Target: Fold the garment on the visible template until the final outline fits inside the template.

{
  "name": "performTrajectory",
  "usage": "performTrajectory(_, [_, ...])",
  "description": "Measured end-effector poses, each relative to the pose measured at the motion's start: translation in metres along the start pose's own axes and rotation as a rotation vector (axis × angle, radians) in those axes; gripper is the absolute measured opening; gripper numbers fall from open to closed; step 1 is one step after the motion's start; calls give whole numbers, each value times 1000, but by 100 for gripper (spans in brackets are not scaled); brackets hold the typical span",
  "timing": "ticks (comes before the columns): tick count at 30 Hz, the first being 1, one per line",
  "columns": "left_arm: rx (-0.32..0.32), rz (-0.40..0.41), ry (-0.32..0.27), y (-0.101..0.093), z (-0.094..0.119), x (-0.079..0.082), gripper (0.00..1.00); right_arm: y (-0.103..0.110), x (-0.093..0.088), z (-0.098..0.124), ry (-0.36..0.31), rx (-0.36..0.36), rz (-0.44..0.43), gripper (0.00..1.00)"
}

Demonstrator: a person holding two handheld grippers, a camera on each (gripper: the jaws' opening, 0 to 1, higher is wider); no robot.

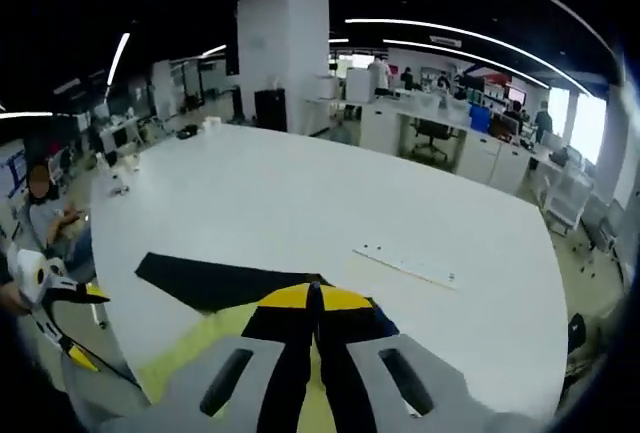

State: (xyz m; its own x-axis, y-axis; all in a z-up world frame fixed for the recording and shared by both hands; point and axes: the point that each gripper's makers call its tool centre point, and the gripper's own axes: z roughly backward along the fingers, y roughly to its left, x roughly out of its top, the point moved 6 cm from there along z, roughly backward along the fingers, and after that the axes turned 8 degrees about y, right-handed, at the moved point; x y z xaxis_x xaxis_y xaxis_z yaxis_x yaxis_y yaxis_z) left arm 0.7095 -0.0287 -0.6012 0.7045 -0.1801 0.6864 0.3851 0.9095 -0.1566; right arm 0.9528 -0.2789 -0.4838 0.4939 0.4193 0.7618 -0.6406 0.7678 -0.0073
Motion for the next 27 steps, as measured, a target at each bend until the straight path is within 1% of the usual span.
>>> performTrajectory(4, [7, 11, 12, 3, 1, -5, 84, 8, 0, -12, 13, 23, 2, 2])
performTrajectory(8, [3, 16, 19, 4, -1, -7, 84, 11, -1, -24, 26, 26, 10, 2])
performTrajectory(12, [-1, 13, 21, 5, -1, -6, 84, 9, -3, -34, 24, 23, -25, 2])
performTrajectory(14, [-1, 11, 24, 7, -2, -7, 84, 9, -5, -38, 26, 21, -53, 2])
performTrajectory(17, [-2, 13, 27, 10, -2, -7, 84, 15, -12, -44, 29, 30, -91, 2])
performTrajectory(22, [-8, 10, 32, 12, -3, -7, 83, 27, -25, -55, 53, 29, -103, 2])
performTrajectory(27, [-17, 4, 36, 13, -5, -6, 83, 37, -32, -62, 65, 33, -117, 2])
